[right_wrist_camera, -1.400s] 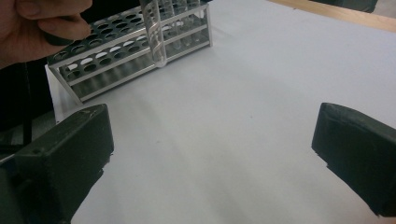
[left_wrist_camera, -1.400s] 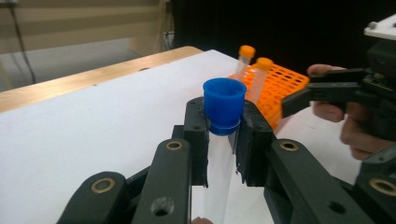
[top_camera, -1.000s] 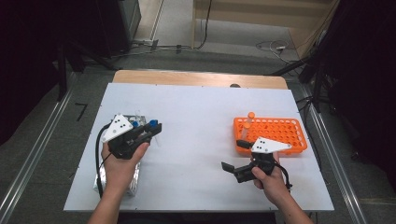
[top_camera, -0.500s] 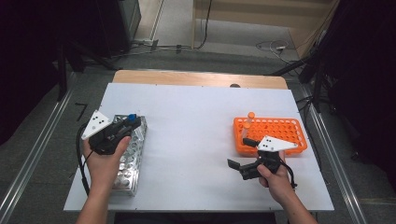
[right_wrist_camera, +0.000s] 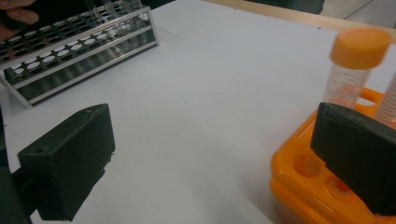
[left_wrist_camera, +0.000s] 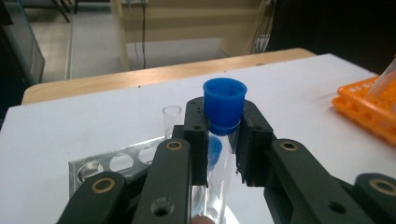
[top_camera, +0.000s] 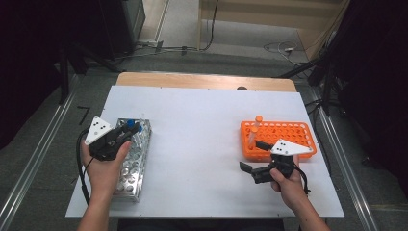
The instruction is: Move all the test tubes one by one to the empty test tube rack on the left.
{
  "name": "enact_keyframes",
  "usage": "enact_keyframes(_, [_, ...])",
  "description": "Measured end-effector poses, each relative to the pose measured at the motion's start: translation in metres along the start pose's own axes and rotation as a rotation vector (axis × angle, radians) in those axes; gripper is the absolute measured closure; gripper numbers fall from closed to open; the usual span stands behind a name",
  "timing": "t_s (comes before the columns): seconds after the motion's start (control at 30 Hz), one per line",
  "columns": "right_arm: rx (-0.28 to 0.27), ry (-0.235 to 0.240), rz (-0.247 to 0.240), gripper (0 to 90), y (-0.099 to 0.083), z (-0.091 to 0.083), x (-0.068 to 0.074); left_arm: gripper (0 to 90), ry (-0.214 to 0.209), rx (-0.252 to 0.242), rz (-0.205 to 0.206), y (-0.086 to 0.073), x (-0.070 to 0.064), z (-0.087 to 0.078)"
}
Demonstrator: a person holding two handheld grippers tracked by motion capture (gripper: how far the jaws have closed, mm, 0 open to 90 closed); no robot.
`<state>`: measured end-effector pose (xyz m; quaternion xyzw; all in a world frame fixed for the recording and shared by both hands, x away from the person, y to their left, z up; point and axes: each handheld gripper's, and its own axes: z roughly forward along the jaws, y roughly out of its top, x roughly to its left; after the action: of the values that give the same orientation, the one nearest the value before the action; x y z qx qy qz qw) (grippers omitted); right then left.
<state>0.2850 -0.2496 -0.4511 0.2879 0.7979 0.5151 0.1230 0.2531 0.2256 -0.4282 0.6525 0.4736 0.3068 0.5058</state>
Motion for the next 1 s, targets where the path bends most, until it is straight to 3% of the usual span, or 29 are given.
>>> enact_keyframes(0.27, [-0.012,-0.091,0.053,3.3,-0.004,-0.004,-0.016,76.9,0.0,0.091,-0.024,-0.005,-0.001,0.004])
enact_keyframes(0.43, [0.016,-0.122,0.088,4.8,-0.007,0.007,-0.025,76.2,0.002,0.143,-0.033,-0.006,0.0,0.004])
enact_keyframes(0.57, [0.053,-0.163,0.114,10.9,-0.009,0.02,-0.029,72.6,-0.028,0.183,-0.045,-0.008,-0.001,0.006])
enact_keyframes(0.73, [0.059,-0.242,0.146,26.9,-0.01,0.03,-0.032,57.5,-0.015,0.184,-0.048,-0.006,-0.002,0.006])
enact_keyframes(0.87, [0.058,-0.264,0.143,35.6,-0.011,0.033,-0.034,42.0,-0.016,0.14,-0.073,-0.004,-0.002,0.002])
enact_keyframes(1.0, [0.066,-0.291,0.129,42.5,-0.014,0.037,-0.034,27.4,-0.031,0.102,-0.067,0.0,-0.007,-0.002])
